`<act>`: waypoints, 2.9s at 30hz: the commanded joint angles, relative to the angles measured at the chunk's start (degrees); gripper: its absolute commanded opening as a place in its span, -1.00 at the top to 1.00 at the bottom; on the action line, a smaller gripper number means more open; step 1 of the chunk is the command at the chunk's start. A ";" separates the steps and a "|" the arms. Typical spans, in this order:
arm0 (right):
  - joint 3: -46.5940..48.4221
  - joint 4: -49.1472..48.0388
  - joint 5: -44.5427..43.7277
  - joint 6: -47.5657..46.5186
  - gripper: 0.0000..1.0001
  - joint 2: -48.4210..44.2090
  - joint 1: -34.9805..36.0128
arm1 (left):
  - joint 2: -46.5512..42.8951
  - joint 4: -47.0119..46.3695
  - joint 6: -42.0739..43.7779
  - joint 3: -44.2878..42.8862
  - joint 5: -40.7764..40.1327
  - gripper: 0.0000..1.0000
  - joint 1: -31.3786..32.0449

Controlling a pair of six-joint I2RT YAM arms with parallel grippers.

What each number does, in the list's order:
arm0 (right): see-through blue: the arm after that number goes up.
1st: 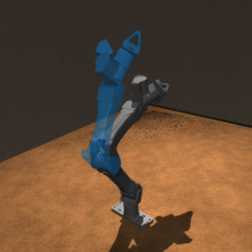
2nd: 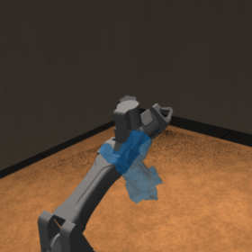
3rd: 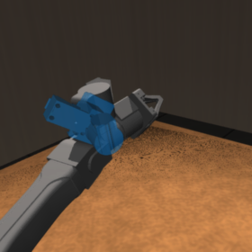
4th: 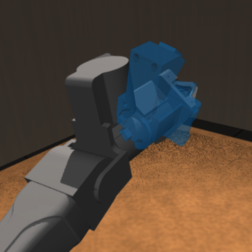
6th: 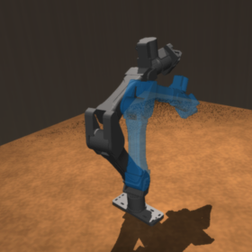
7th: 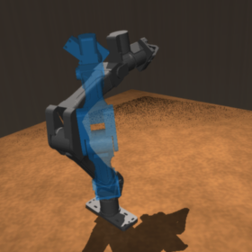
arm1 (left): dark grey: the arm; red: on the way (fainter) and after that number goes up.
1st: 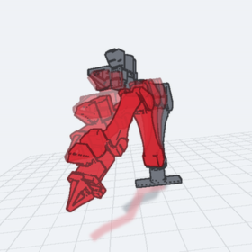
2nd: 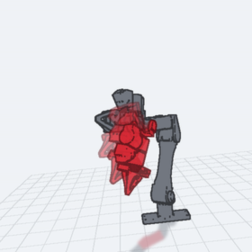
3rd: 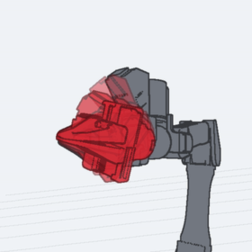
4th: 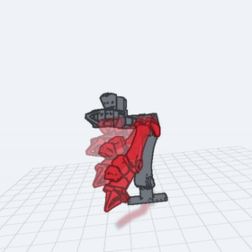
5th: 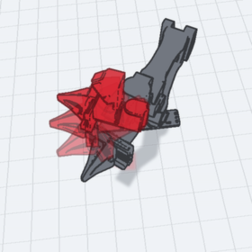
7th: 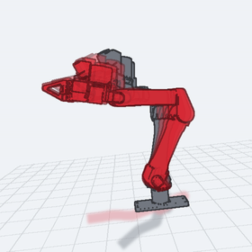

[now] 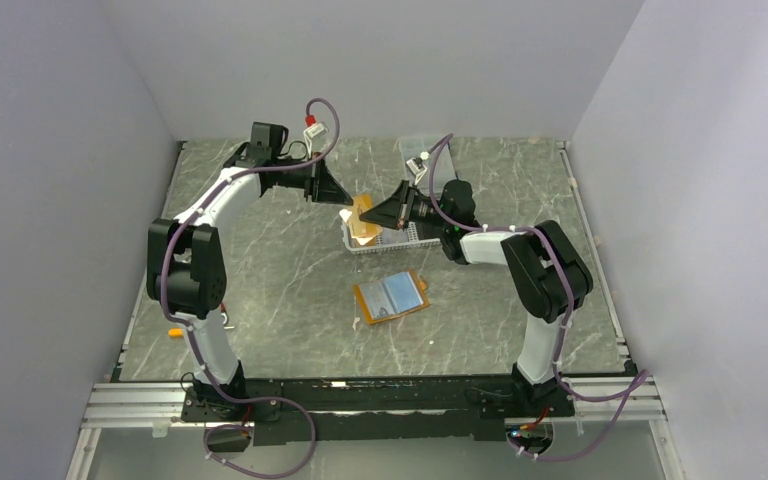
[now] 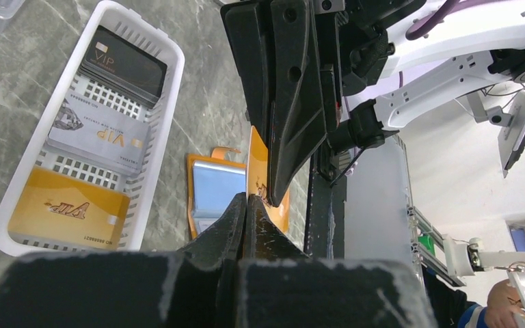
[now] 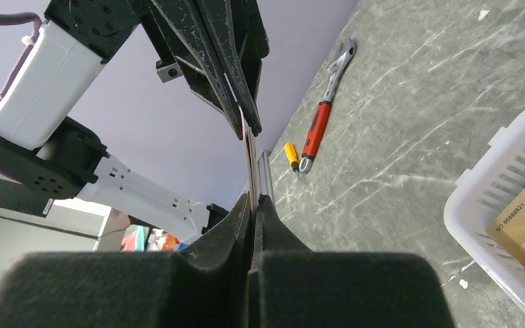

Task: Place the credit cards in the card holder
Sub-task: Place the credit card in the storage box.

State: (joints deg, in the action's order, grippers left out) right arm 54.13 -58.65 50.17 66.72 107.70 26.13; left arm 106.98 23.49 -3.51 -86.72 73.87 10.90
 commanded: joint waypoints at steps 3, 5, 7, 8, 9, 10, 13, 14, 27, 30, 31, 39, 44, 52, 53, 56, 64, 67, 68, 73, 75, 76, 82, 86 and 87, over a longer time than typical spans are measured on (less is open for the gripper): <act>1.68 -4.20 1.86 0.62 1.00 0.24 0.41 | 1.90 -1.57 -1.30 -5.55 2.87 1.00 -0.71; 1.51 -4.25 2.22 0.72 1.00 0.31 0.40 | 2.78 -0.92 -1.07 -7.03 2.59 1.00 -1.02; 1.53 -4.68 2.62 1.06 1.00 0.65 0.42 | 3.32 -1.16 -1.12 -7.93 2.24 1.00 -1.30; 1.59 -5.10 2.91 1.40 1.00 0.85 0.44 | 3.39 -1.47 -1.58 -8.20 2.24 1.00 -1.43; 1.67 -5.29 3.06 1.87 1.00 1.15 0.37 | 3.55 -1.88 -1.97 -8.35 2.25 1.00 -1.59; 1.68 -5.59 3.19 2.15 0.99 1.38 0.33 | 3.69 -2.27 -2.16 -8.50 2.21 1.00 -1.72; 2.21 -6.39 3.78 2.97 0.94 2.32 0.30 | 4.40 -2.46 -2.09 -9.04 1.63 1.00 -1.97; 2.42 -6.46 3.80 3.13 0.92 2.72 0.28 | 4.80 -2.17 -1.66 -9.43 1.21 1.00 -2.01; 7.65 -1.86 2.67 0.18 0.82 10.32 -1.79 | 17.37 -2.62 -0.62 -17.56 0.96 1.00 -2.02; 7.89 -0.30 2.83 -1.18 0.82 11.56 -2.04 | 18.55 -1.90 1.01 -17.07 0.65 1.00 -2.02; 7.68 -0.27 2.90 -1.45 0.82 11.83 -2.11 | 18.54 -1.97 1.41 -16.60 0.46 1.00 -2.02; 4.91 -2.34 3.44 -1.16 0.75 13.57 -2.99 | 19.34 -2.58 1.16 -17.70 -0.61 1.00 -2.11; 4.10 -3.09 3.97 -1.00 0.73 13.55 -3.21 | 20.42 -3.62 0.08 -18.65 -0.88 1.00 -2.57; 2.59 -5.58 4.04 0.18 0.85 13.21 -3.52 | 20.64 -3.79 0.04 -17.59 -0.62 1.00 -3.34; 2.37 -5.94 3.79 0.58 0.90 13.35 -3.64 | 20.39 -3.93 0.05 -17.06 -0.48 1.00 -3.34; 2.06 -7.69 3.16 1.59 0.98 13.68 -3.84 | 18.92 -5.96 -1.10 -14.16 0.13 1.00 -3.34; 3.09 1.57 1.12 -4.73 1.00 13.44 -3.96 | 15.39 -5.72 -0.99 -10.27 2.23 1.00 -3.47; 3.53 5.28 0.60 -7.55 1.00 13.54 -3.87 | 14.08 -9.41 -4.32 -9.50 2.16 1.00 -4.00; 3.76 6.22 0.46 -8.21 1.00 13.63 -3.89 | 13.86 -10.05 -5.10 -9.77 2.21 1.00 -4.16; 4.79 11.47 -0.76 -12.11 1.00 13.70 -3.96 | 13.21 -14.24 -9.62 -10.06 2.74 1.00 -4.22; 5.10 12.58 -1.38 -12.68 1.00 13.75 -3.98 | 13.08 -14.81 -9.94 -9.28 2.77 1.00 -4.22; 5.15 12.85 -1.99 -12.81 1.00 13.76 -3.99 | 13.12 -14.53 -9.63 -9.00 2.80 1.00 -4.22; 5.67 14.75 -4.65 -13.79 1.00 14.05 -4.12 | 12.74 -13.02 -8.26 -7.16 3.78 1.00 -4.26; 7.16 16.50 -7.67 -14.38 1.00 13.66 -3.98 | 11.29 -14.23 -9.31 -5.91 4.59 1.00 -4.22; 8.02 16.79 -8.31 -14.26 1.00 13.75 -3.98 | 10.86 -15.13 -10.00 -5.32 4.74 1.00 -4.22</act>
State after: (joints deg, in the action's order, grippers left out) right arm 58.87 -43.03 46.59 55.02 121.19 22.46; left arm 123.13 11.44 -11.97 -93.14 75.42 6.92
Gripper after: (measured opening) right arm 0.009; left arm 0.009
